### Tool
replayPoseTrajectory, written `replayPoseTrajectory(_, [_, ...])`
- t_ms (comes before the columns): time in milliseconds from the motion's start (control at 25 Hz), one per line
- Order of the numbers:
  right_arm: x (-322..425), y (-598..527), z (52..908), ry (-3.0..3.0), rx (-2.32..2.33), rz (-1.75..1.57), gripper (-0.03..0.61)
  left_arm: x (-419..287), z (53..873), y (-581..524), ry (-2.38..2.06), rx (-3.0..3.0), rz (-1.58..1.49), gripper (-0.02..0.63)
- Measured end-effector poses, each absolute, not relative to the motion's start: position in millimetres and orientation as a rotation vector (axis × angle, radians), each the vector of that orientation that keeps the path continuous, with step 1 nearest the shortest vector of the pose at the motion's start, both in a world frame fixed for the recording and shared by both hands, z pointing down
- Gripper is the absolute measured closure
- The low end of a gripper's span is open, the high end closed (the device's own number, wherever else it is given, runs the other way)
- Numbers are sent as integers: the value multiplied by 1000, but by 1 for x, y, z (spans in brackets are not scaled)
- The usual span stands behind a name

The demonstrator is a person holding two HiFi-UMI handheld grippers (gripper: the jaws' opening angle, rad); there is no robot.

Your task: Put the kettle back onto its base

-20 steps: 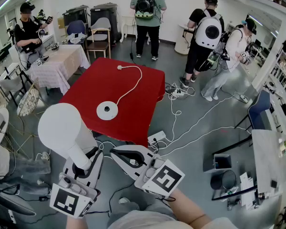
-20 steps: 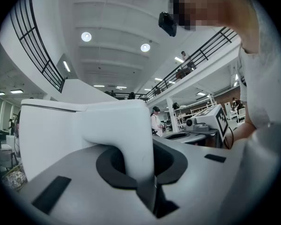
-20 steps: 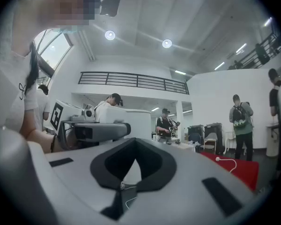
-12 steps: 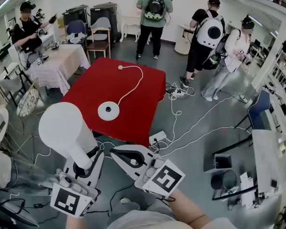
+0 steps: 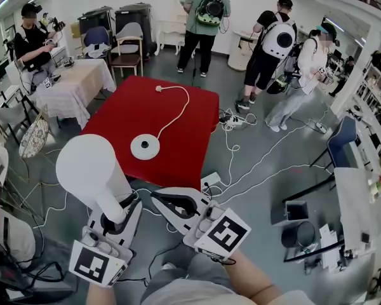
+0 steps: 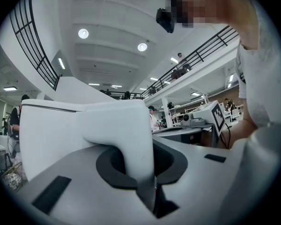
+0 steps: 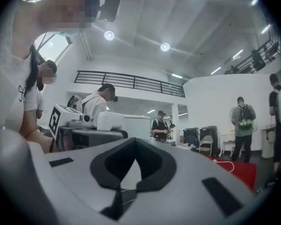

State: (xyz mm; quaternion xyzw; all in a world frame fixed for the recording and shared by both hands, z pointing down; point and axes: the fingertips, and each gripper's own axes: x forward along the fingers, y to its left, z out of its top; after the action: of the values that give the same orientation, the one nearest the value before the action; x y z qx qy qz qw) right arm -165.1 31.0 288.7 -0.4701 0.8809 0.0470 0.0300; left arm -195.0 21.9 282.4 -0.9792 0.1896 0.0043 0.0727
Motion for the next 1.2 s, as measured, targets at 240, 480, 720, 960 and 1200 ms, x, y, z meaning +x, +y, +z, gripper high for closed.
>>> replayPoseTrajectory(240, [-145, 20, 292, 2715, -1464, 123, 572, -180, 292, 13, 562, -2960, 38, 565])
replayPoseTrajectory(480, [-121, -9, 294, 2742, -1409, 125, 572, -154, 296, -12, 607, -2964, 47, 565])
replayPoseTrajectory(720, [-80, -46, 291, 2790, -1307, 132, 572, -113, 299, -43, 690, -2929, 44, 565])
replayPoseTrajectory(960, [-35, -86, 289, 2860, -1175, 135, 572, -66, 305, -79, 815, -2914, 49, 565])
replayPoseTrajectory(1200, [5, -106, 288, 2937, -1016, 150, 572, -19, 309, -102, 964, -2897, 58, 565])
